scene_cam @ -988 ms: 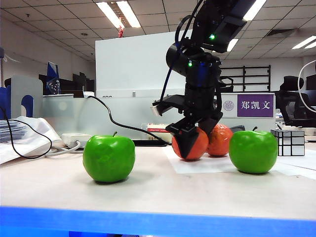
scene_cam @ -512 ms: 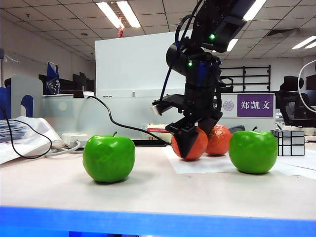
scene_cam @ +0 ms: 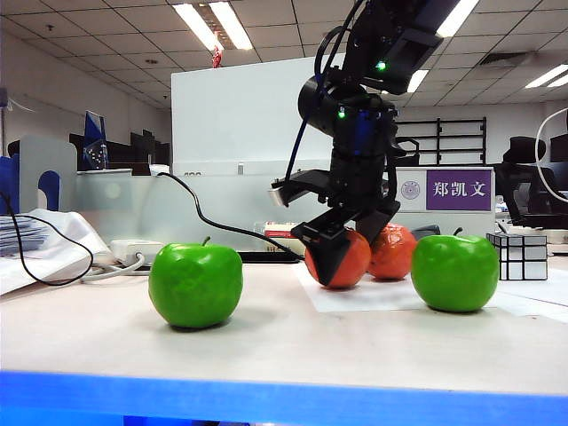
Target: Put the same fruits together.
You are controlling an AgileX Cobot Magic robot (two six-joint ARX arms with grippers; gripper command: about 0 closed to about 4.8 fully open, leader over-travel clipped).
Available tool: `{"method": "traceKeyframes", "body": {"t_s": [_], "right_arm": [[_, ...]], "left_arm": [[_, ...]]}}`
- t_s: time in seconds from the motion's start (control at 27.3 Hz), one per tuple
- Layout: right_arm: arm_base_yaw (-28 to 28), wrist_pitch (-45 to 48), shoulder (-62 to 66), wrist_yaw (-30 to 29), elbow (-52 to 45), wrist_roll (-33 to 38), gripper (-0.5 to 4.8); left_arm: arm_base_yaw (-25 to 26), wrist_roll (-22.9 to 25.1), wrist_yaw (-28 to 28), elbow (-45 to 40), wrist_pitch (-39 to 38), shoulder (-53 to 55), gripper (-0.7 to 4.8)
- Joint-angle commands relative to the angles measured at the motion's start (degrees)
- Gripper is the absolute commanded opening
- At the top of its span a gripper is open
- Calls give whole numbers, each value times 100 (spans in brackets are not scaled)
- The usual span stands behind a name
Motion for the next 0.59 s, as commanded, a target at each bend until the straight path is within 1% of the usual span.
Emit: {"method": "traceKeyframes", "body": {"t_s": [0.04, 0.26, 0.44, 0.59], "right_arm": [[7, 61, -28, -9, 24, 26, 479], [7, 79, -31, -7, 223, 125, 479], [7, -39, -31, -63, 708, 219, 479], [9, -188, -31, -251, 1139, 372, 479]], "left_arm": [[11, 24, 2, 9, 66, -7, 291], [11, 26, 0, 9, 22, -7, 291], [11, 111, 0, 9, -52, -7, 291], [11, 116, -4, 9, -63, -7, 291]]}}
